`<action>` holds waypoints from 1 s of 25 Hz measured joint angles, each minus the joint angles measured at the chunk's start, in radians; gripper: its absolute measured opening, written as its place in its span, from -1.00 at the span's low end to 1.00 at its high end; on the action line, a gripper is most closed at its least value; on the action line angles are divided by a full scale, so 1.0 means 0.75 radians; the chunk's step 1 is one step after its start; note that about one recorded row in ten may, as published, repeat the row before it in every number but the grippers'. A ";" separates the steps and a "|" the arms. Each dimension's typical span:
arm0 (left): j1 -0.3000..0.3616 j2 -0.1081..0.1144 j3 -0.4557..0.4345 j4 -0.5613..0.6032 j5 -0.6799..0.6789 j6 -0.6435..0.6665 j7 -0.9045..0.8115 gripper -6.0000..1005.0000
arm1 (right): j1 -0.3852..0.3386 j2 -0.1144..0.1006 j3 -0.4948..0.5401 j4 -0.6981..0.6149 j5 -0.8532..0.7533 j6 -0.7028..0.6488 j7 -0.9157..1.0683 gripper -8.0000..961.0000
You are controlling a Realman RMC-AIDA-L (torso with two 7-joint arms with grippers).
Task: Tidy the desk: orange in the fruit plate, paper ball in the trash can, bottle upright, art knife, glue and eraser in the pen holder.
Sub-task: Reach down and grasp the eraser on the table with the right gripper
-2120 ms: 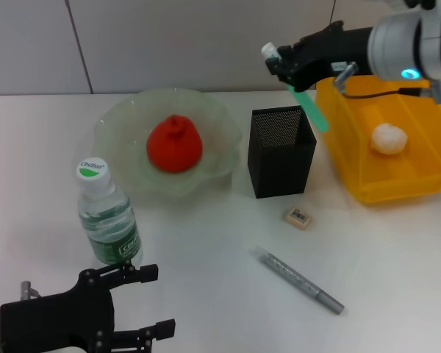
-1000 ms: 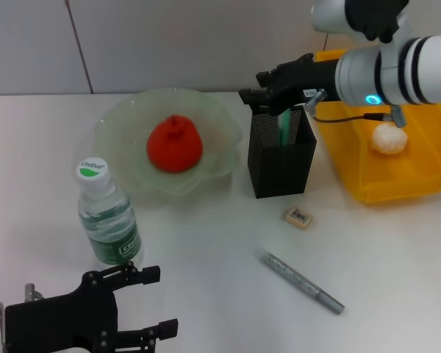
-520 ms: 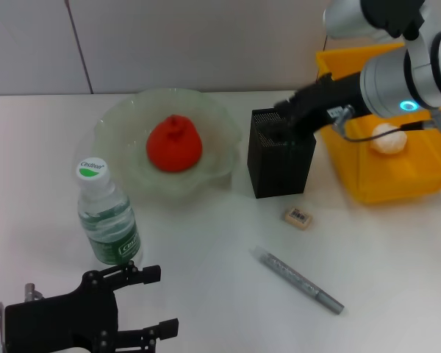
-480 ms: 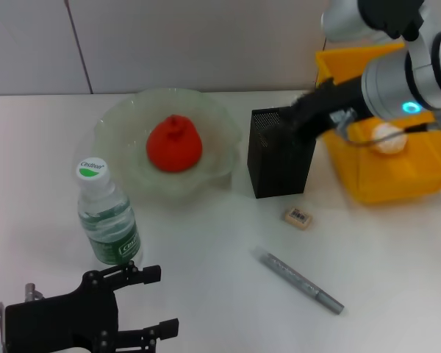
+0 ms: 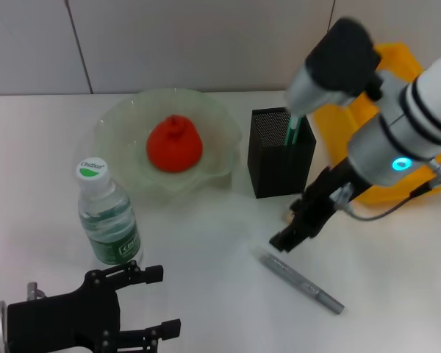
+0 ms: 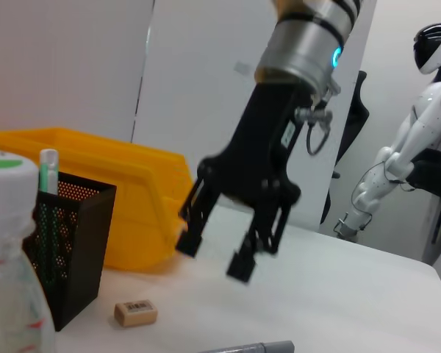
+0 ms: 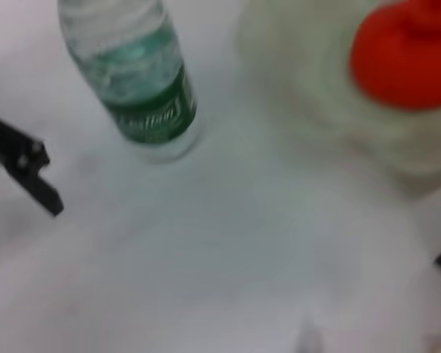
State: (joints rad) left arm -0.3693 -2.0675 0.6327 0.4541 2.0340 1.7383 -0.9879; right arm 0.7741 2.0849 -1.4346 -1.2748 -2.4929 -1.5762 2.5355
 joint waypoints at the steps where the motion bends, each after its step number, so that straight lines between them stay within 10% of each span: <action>1: 0.000 0.000 0.000 0.000 0.000 0.000 0.000 0.72 | 0.010 0.000 -0.023 0.026 0.000 0.009 0.014 0.36; 25: -0.020 0.008 0.013 0.014 0.010 0.017 0.005 0.72 | 0.166 0.008 -0.304 0.400 -0.006 0.247 0.242 0.45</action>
State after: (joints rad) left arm -0.3842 -2.0614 0.6428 0.4643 2.0417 1.7513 -0.9841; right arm 0.8987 2.0912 -1.6629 -0.9748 -2.4976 -1.3909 2.7173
